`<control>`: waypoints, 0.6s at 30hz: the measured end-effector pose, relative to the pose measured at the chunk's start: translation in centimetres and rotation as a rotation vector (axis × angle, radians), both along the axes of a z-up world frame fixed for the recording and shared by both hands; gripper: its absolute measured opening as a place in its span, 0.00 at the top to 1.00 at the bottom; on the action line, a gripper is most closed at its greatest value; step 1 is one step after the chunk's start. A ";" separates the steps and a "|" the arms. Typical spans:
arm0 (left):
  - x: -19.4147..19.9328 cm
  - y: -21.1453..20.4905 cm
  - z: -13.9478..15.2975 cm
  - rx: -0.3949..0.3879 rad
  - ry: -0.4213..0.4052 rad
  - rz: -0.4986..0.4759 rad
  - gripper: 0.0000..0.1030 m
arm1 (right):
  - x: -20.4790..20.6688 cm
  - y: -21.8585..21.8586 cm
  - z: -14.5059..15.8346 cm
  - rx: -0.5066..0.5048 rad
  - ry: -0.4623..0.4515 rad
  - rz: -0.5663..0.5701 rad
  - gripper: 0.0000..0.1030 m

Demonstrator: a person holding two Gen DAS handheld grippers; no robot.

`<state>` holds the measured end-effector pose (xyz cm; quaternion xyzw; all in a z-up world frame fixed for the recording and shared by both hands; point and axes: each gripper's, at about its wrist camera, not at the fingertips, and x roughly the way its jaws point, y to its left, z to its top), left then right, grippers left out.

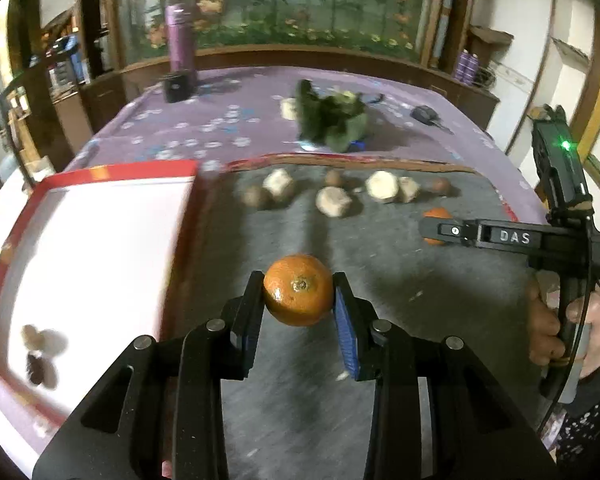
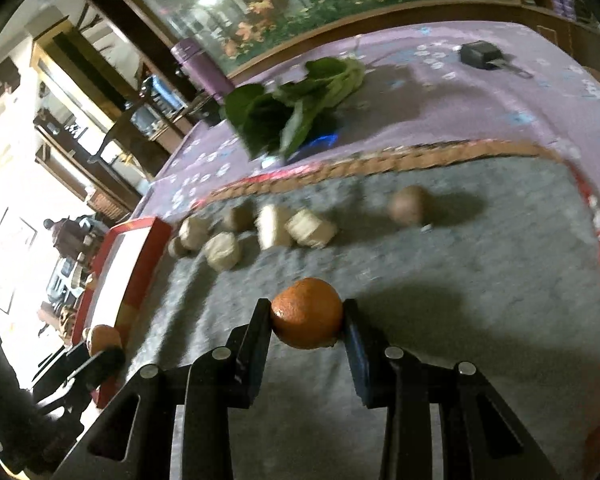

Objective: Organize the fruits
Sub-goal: 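Carry both held oranges over the white tray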

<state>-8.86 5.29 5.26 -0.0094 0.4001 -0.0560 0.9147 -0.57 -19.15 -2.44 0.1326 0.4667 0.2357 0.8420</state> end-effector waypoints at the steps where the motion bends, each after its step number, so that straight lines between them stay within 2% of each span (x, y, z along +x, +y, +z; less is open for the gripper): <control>1: -0.2 0.5 0.0 -0.002 -0.001 0.006 0.68 | -0.3 0.7 0.0 0.018 0.001 0.015 0.66; 10: -2.6 6.4 0.8 -0.012 -0.036 0.118 0.68 | -2.6 7.7 0.4 0.077 -0.025 0.135 0.67; 18: -3.6 11.2 0.5 -0.004 -0.058 0.229 0.68 | -4.1 15.2 2.3 0.114 -0.090 0.244 0.67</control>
